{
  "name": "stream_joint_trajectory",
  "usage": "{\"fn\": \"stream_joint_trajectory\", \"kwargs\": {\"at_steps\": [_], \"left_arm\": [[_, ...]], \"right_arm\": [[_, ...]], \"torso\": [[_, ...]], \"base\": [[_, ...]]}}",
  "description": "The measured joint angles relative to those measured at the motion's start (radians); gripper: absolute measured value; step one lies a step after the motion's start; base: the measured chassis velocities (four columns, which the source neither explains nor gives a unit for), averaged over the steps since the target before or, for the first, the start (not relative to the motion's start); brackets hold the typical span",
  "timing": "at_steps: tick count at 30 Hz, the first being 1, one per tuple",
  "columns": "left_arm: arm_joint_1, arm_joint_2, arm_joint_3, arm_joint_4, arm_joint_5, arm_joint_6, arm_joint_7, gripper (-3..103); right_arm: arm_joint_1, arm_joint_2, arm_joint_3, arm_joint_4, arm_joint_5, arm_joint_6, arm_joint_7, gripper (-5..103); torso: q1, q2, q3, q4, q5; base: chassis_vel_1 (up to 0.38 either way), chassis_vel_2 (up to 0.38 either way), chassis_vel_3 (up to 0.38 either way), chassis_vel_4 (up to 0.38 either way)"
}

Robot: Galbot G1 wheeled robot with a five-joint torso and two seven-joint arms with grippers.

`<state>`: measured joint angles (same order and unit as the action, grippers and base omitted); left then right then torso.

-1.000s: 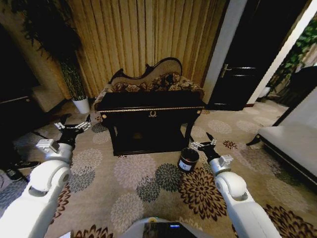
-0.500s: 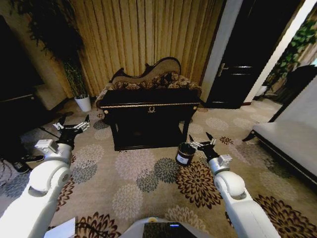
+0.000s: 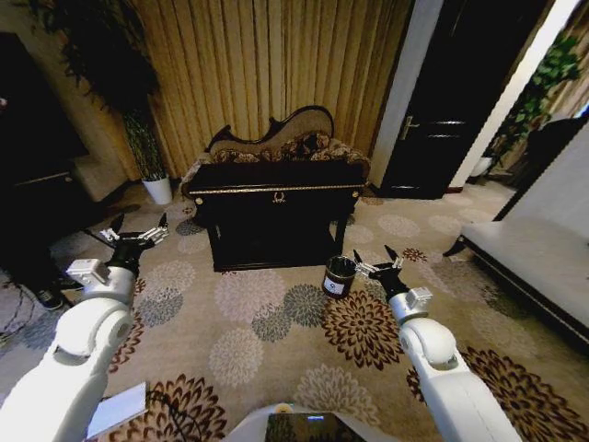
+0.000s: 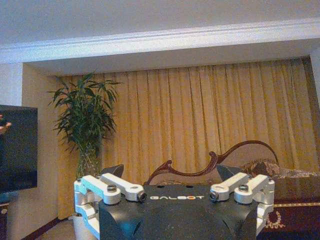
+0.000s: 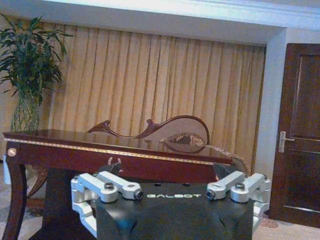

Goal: Move to the front of the table and place the trash on the table into the trash bin.

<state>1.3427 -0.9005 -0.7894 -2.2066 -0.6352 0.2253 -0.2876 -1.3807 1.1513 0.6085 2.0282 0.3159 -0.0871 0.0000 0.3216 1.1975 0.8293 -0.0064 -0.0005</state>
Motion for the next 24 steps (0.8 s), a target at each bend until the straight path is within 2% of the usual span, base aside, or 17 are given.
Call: {"fn": "stream_joint_trajectory", "kwargs": {"at_steps": [7,17,20,22,23,24], "left_arm": [[0.003,-0.009,0.003,-0.006,0.0,-0.002,0.0,100],[0.006,-0.02,0.008,-0.005,0.002,-0.006,0.0,100],[0.006,-0.029,0.012,0.002,-0.001,-0.009,0.007,100],[0.007,-0.043,0.019,0.035,-0.017,-0.047,0.047,100],[0.007,-0.043,0.019,0.035,-0.017,-0.047,0.047,100],[0.009,-0.052,0.019,0.055,-0.037,-0.06,0.061,100]], "right_arm": [[-0.001,0.005,0.003,-0.001,-0.005,0.014,0.0,100],[-0.01,0.015,0.005,0.012,-0.009,0.014,0.0,100],[-0.009,0.017,0.005,0.032,0.006,-0.011,0.0,100],[-0.005,0.027,0.007,0.06,0.033,-0.075,0.0,100],[-0.005,0.027,0.007,0.06,0.033,-0.075,0.0,100],[-0.003,0.033,0.013,0.076,0.05,-0.123,0.0,100]], "torso": [[-0.001,0.001,0.0,-0.0001,0.0004],[0.001,-0.001,0.0,-0.0002,0.0005],[0.0,0.0,0.0,-0.0002,0.0005],[0.0,0.0,0.0,-0.0001,0.0004],[0.0,0.0,0.0,-0.0001,0.0004],[0.0,0.0,0.0,-0.0002,0.0004]], "base": [[0.093,-0.113,-0.096,0.088],[0.0,0.0,0.0,0.0],[0.0,0.0,0.0,0.0],[0.0,0.0,0.0,0.0],[0.0,0.0,0.0,0.0],[0.0,0.0,0.0,0.0]]}}
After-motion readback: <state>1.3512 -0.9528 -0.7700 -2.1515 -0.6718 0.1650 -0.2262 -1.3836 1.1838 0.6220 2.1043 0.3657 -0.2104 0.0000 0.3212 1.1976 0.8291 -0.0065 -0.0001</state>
